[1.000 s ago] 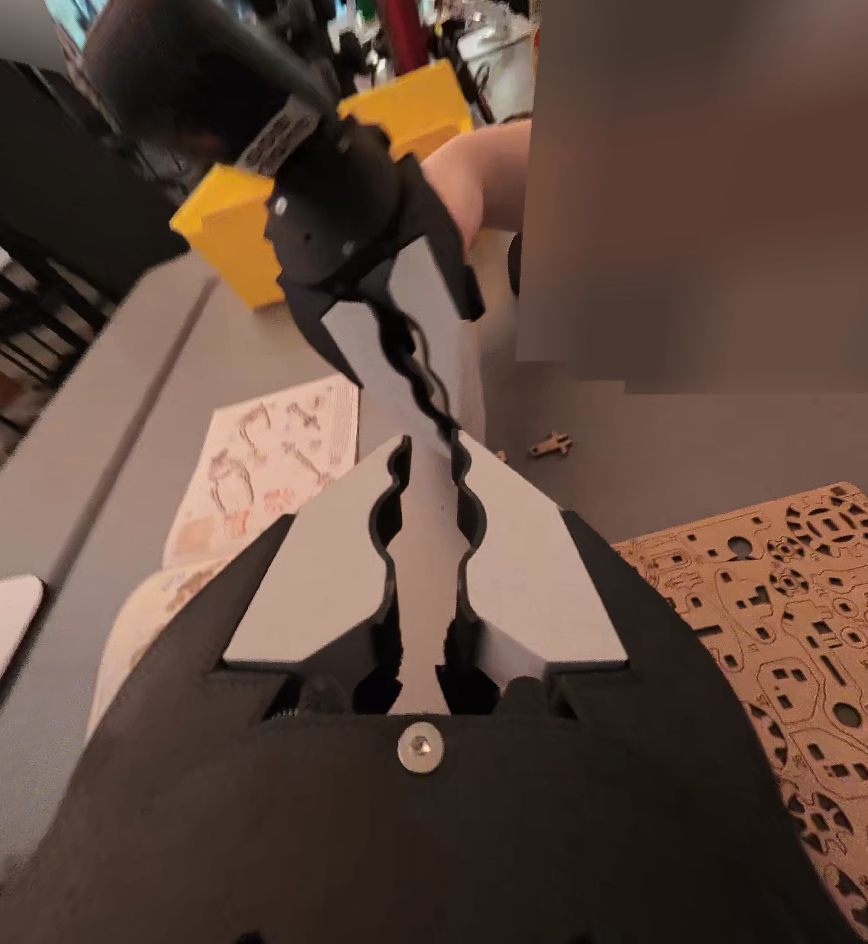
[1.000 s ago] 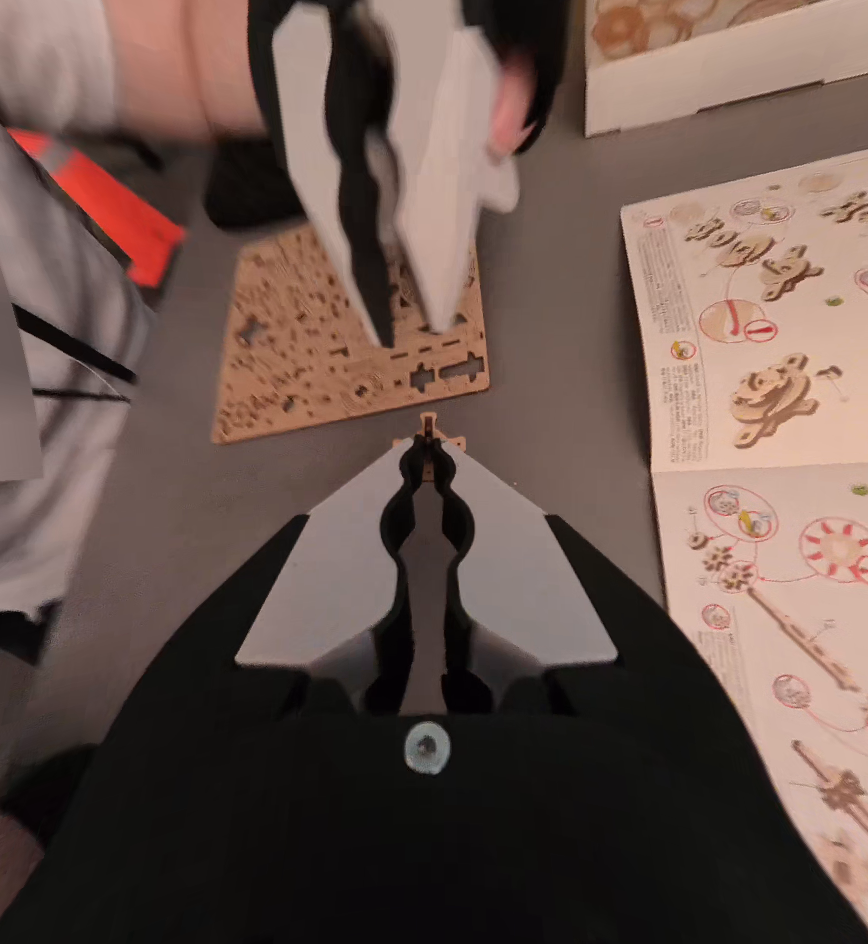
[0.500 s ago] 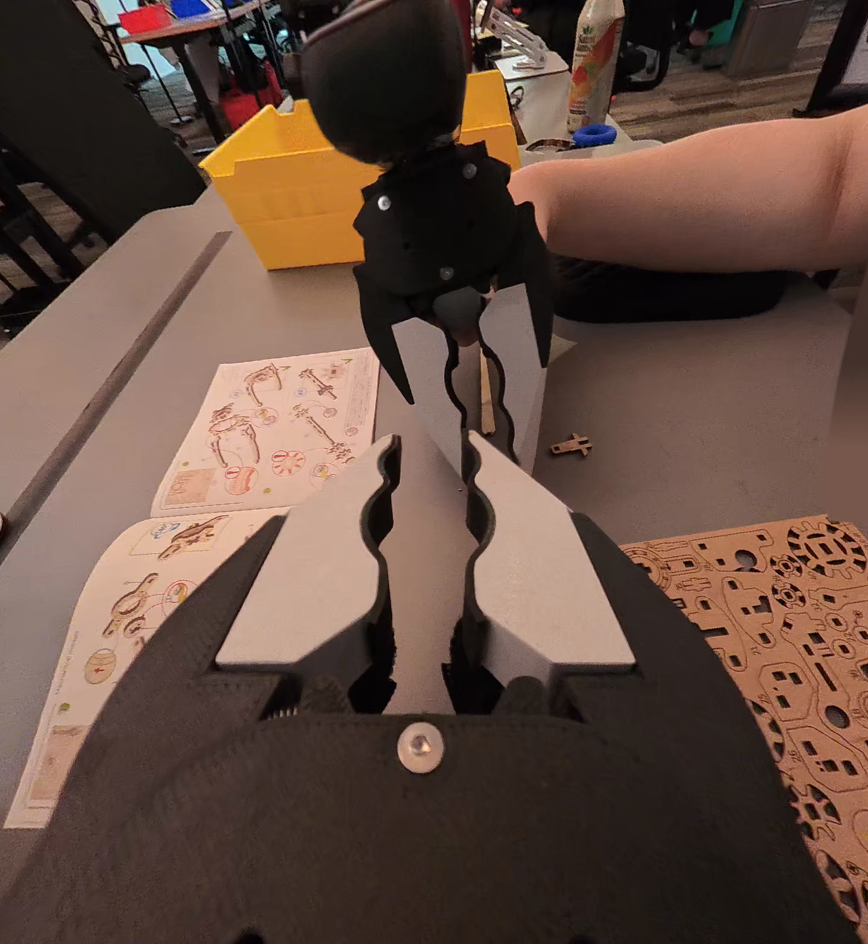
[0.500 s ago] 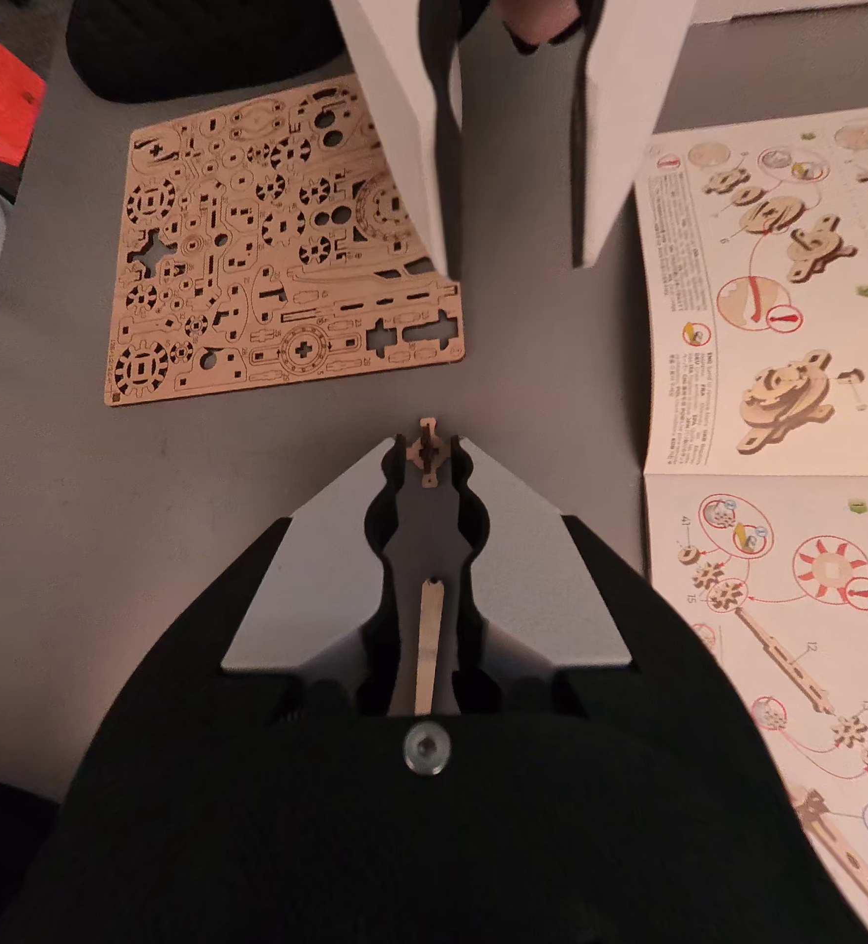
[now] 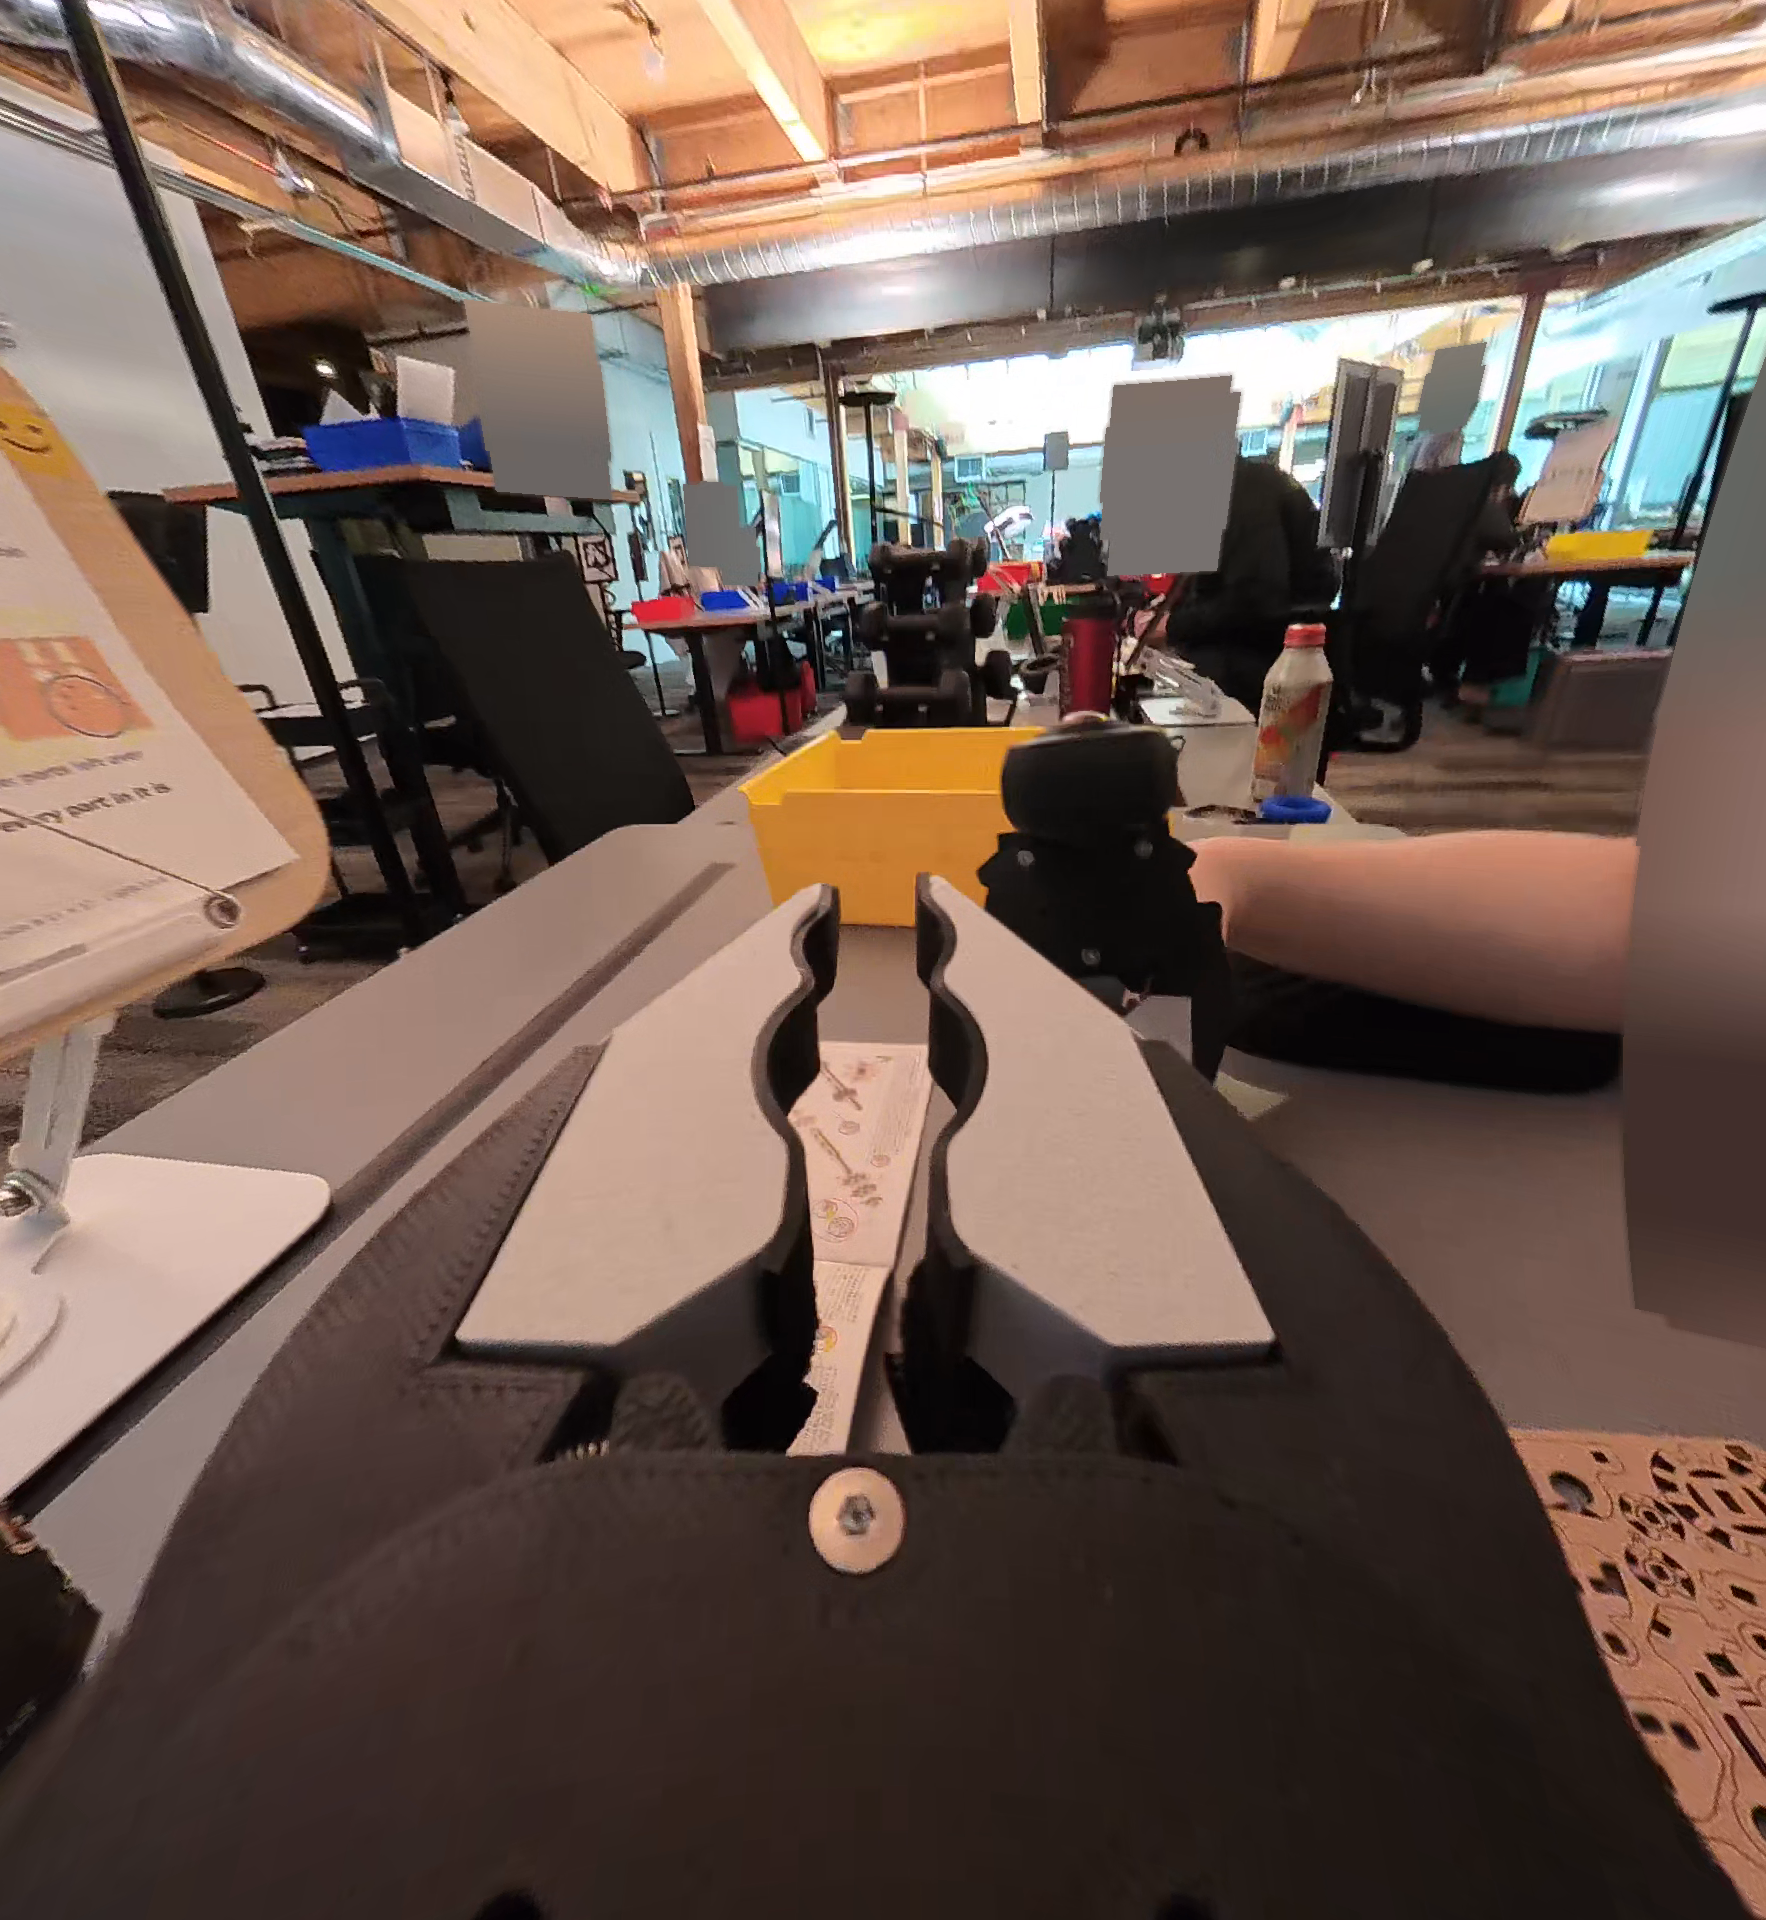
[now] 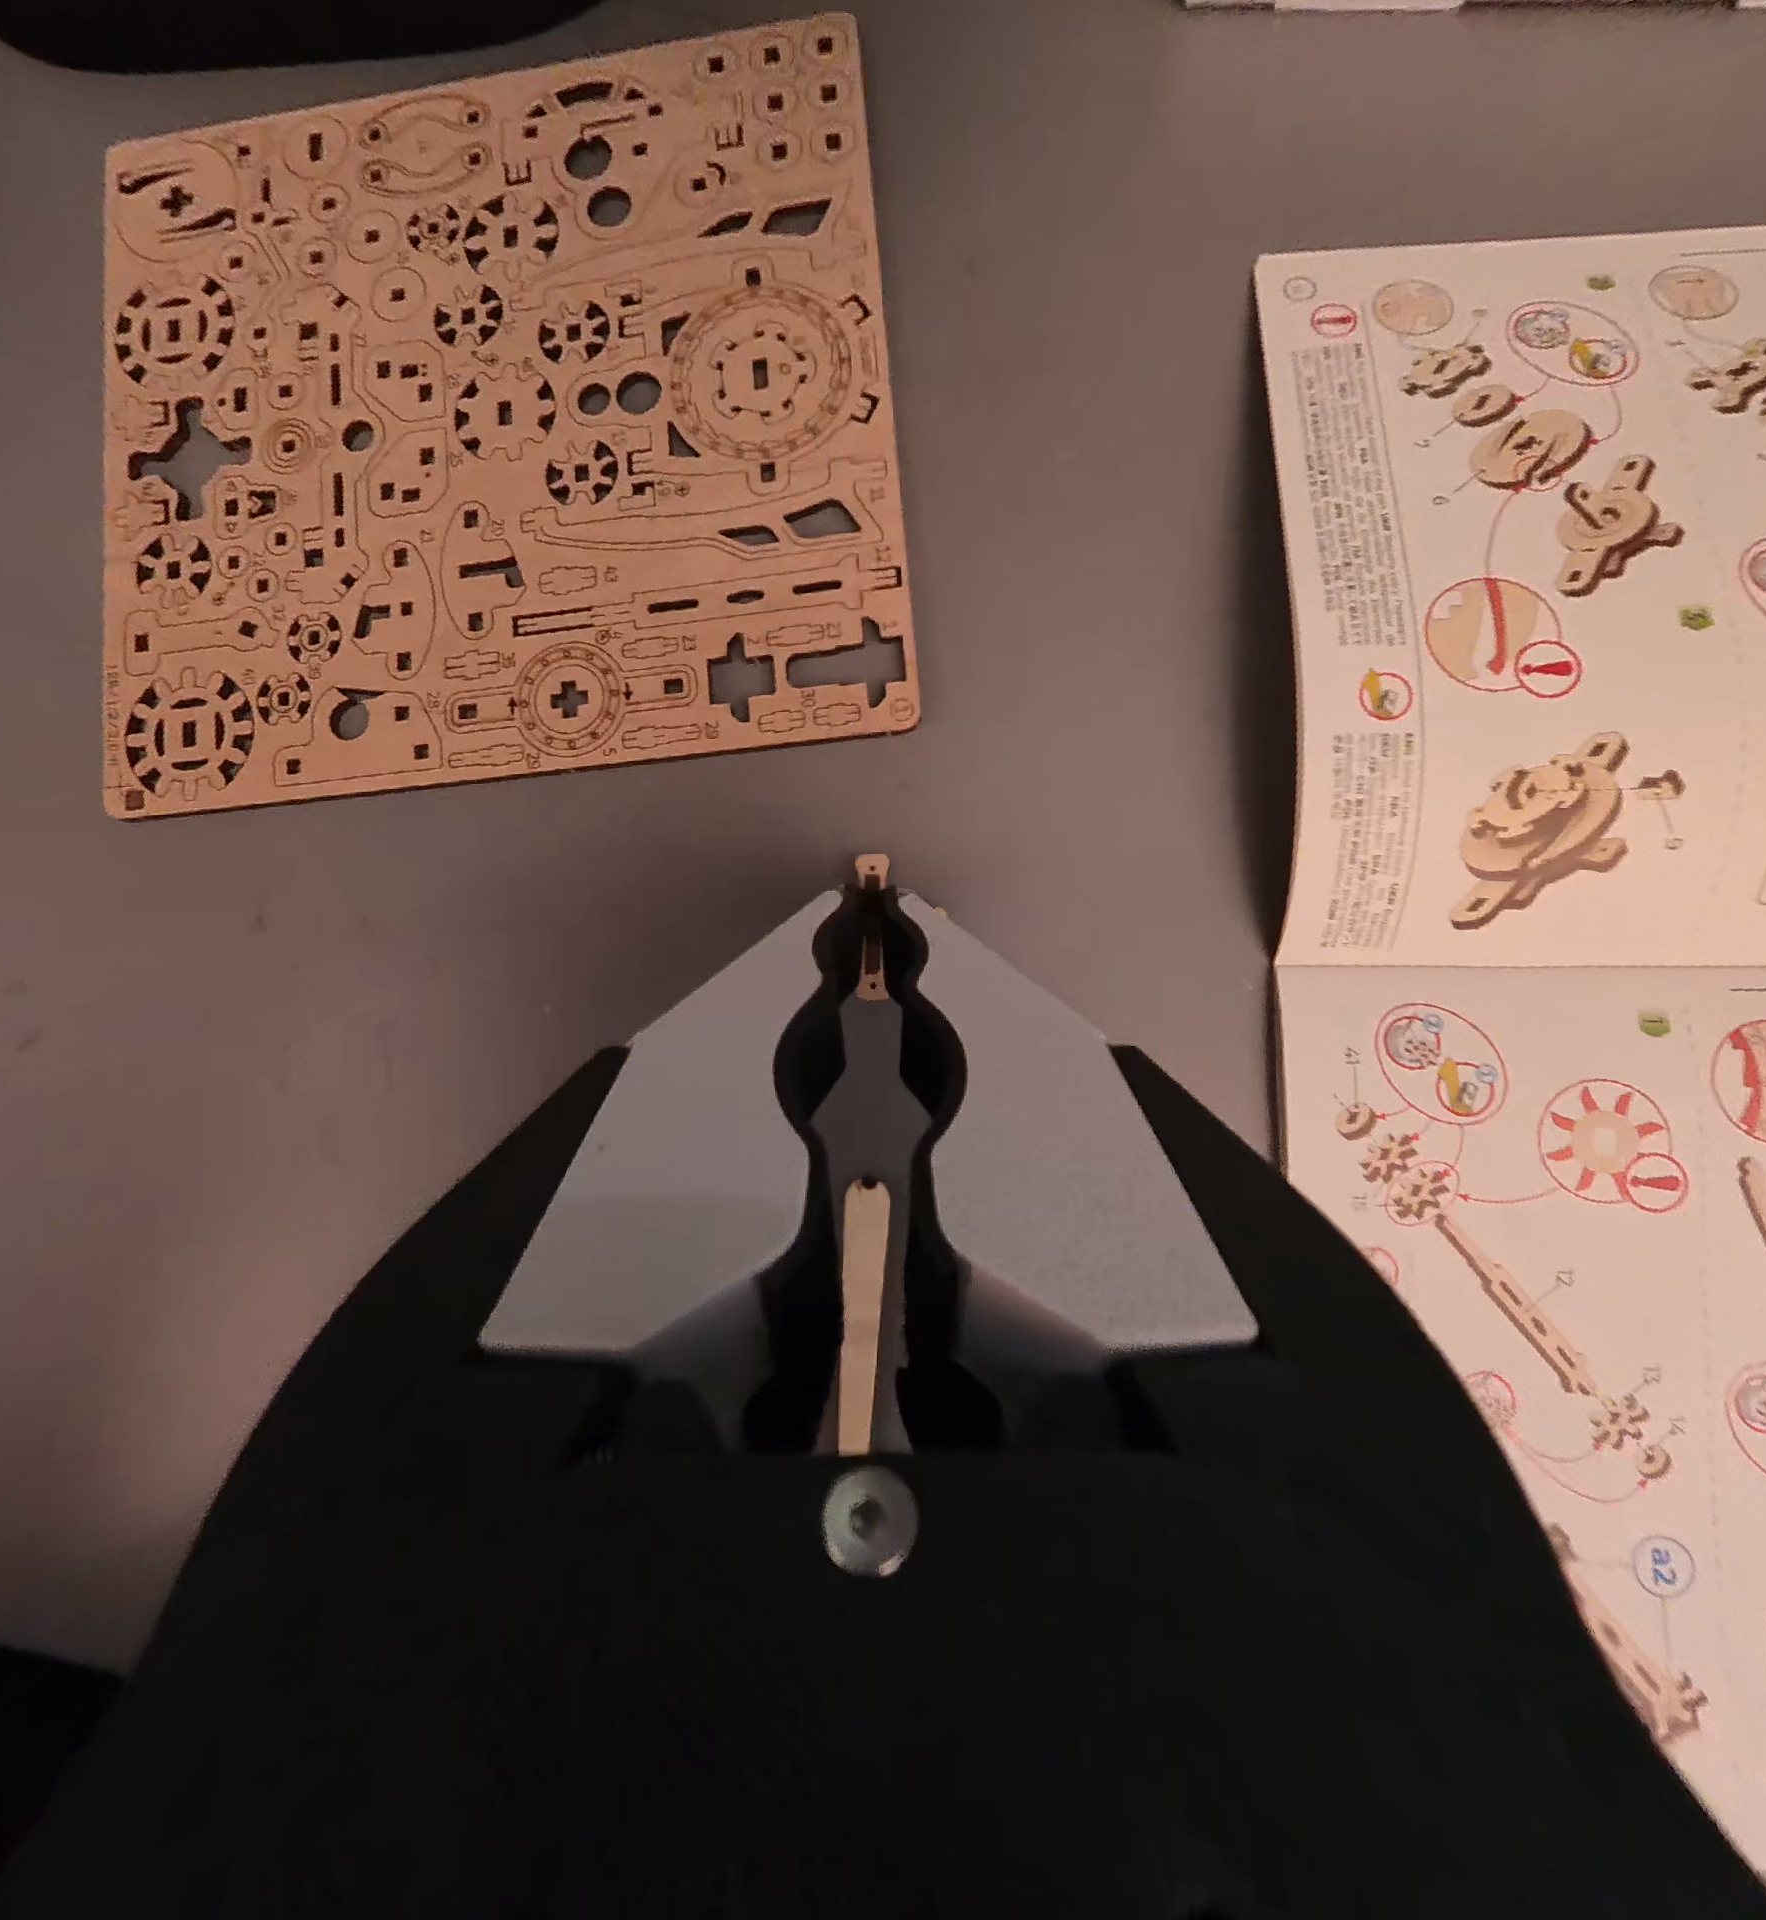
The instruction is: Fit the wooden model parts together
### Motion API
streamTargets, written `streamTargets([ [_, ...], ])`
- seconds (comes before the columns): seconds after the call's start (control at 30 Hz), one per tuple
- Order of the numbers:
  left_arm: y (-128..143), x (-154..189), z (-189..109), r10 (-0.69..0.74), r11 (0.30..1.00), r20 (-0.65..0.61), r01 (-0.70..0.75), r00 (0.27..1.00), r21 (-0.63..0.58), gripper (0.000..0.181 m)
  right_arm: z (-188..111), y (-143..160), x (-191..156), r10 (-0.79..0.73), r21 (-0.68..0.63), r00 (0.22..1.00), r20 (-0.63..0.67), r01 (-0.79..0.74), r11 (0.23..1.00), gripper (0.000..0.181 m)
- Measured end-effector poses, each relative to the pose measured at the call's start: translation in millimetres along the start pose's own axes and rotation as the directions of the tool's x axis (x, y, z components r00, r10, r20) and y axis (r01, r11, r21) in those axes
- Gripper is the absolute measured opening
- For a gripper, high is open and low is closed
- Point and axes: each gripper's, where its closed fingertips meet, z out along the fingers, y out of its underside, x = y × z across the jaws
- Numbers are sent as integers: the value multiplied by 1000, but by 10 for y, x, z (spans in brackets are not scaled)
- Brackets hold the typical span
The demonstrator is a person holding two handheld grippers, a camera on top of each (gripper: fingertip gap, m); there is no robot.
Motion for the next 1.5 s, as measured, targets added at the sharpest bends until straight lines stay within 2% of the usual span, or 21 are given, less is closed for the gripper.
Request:
streamTargets([
  [0.23,-136,-125,-121,-8,997,47,4,999,73,6,-4,26,-4,14,-79,999,-40,-17,997,1],
  [1.1,-41,-198,-98,12,1000,75,-14,997,28,9,1,69,-8,-34,-337,994,-100,-2,942,1],
  [1.3,-10,-183,-79,15,1000,69,-16,998,15,10,3,68,-8,-34,-331,994,-100,-1,944,1],
  [1.5,9,-125,-48,16,1000,43,-16,999,3,12,12,70,-9,15,-248,997,-81,-35,968,2],
])
